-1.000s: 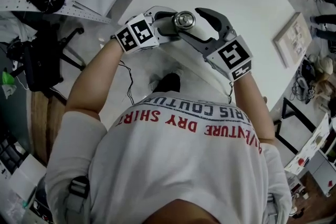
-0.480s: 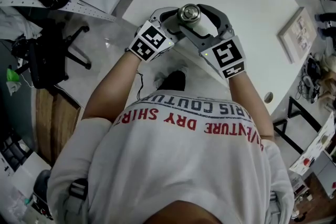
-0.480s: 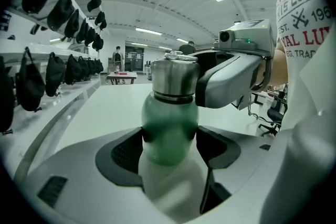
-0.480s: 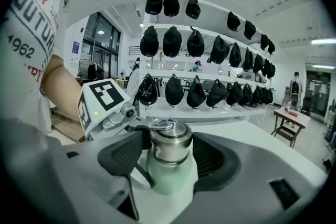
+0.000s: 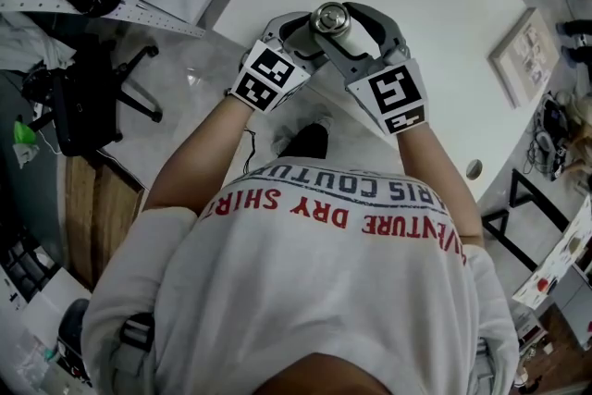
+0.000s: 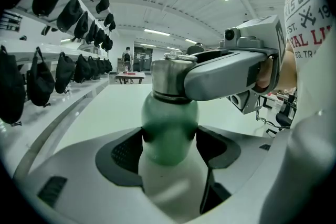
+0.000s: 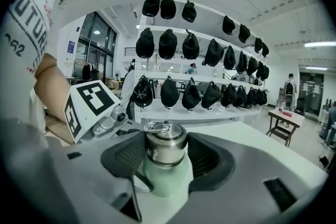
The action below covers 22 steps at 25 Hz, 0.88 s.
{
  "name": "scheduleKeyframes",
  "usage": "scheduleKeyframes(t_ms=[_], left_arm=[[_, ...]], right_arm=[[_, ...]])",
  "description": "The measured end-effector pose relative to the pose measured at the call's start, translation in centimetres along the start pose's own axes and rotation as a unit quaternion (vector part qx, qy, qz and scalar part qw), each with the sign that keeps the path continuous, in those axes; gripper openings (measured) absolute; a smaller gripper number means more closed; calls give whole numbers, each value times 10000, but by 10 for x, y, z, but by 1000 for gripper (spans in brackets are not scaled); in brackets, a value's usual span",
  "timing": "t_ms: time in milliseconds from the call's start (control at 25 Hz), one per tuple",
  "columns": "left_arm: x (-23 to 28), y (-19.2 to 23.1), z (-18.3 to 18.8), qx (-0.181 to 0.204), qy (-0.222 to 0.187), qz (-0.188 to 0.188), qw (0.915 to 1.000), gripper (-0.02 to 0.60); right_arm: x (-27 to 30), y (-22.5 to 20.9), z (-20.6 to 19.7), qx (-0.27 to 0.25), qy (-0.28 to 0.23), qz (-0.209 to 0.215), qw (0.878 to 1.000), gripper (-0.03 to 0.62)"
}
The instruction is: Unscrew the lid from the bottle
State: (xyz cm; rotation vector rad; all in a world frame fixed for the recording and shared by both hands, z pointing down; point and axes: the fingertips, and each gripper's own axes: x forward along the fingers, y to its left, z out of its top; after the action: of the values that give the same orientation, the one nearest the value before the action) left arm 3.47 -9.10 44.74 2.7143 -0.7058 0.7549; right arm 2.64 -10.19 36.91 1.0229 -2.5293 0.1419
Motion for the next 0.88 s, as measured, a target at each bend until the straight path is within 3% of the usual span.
scheduleKeyframes(t_ms=[200, 440, 720, 880], left_arm=[[-1, 1, 2, 96, -59, -201, 9997, 334], [0, 1, 2, 513, 55, -715, 9961, 334], [0, 4, 1, 1069, 409, -1477, 9824, 334], [0, 3, 0, 1241, 562, -1724, 9756, 334]], right_arm=[[2, 0, 0, -70, -10, 242, 9997, 250], [0, 2, -2, -343, -3, 719, 9968, 250], [3, 3, -1, -770, 176, 1277, 9887, 249], [3, 3, 0, -773, 214, 1438, 9863, 249]])
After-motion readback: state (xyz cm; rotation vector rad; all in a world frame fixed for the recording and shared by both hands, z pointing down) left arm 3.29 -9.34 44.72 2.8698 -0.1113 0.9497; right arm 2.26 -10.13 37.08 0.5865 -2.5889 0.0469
